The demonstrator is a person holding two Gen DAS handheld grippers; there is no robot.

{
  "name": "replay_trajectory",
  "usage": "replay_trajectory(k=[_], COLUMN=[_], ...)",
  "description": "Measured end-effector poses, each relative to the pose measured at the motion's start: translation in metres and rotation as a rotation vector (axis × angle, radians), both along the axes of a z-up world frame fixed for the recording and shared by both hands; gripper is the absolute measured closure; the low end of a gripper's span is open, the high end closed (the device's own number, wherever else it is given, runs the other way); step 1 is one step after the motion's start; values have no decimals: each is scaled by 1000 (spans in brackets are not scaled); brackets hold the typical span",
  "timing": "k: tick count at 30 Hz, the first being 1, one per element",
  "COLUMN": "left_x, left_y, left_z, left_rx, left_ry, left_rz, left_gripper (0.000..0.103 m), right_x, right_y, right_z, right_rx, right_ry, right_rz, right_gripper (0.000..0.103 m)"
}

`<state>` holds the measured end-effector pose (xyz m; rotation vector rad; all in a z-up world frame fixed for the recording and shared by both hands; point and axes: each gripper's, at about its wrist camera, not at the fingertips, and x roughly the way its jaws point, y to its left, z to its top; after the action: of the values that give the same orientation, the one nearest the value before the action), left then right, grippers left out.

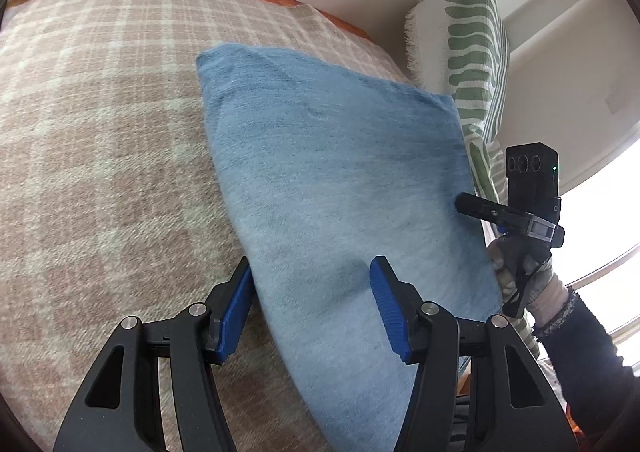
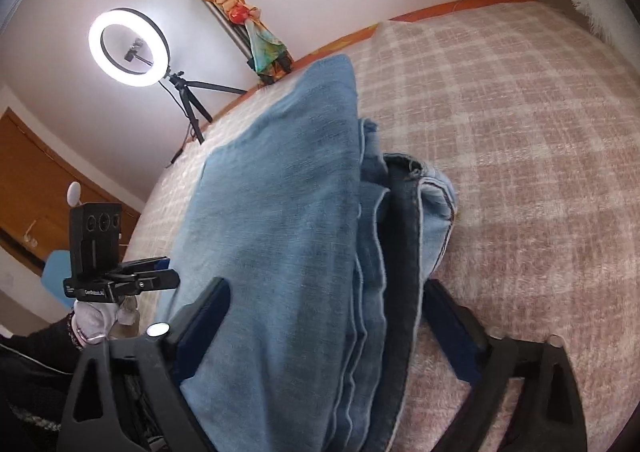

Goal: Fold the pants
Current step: 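Move both open grippers to the edge of the folded jeans stack, then grasp the jeans stack edge with the left gripper and lift it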

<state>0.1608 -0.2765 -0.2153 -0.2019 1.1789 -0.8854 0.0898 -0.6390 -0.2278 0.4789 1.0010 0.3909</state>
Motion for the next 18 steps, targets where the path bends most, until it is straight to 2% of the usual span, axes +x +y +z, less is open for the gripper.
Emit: replay_trajectory(k=[1, 4, 6, 10, 13, 18], left_x=[1, 5, 6, 3, 0, -3], left_y=[-2, -6, -9, -19, -25, -28], left_z=[0, -1, -2, 3, 10, 26], left_rx=[-4, -2, 3, 24, 44, 54], left_ry=[0, -5, -8, -56, -99, -160], left_rz=[-1, -5, -7, -12, -13, -18], left_gripper=[47, 55, 65, 75, 80, 86], right_x=[1, 4, 2, -3, -5, -6], right_y=[1, 9, 15, 28, 40, 53], right_z=[0, 0, 4, 20, 31, 47], right_rx=[-4, -14, -67, -172, -243, -327], right_ry=[2, 18, 21, 10, 2, -31], right_rz=[-1, 1, -7, -33, -40, -35], right_gripper=[26, 44, 50, 71, 78, 83])
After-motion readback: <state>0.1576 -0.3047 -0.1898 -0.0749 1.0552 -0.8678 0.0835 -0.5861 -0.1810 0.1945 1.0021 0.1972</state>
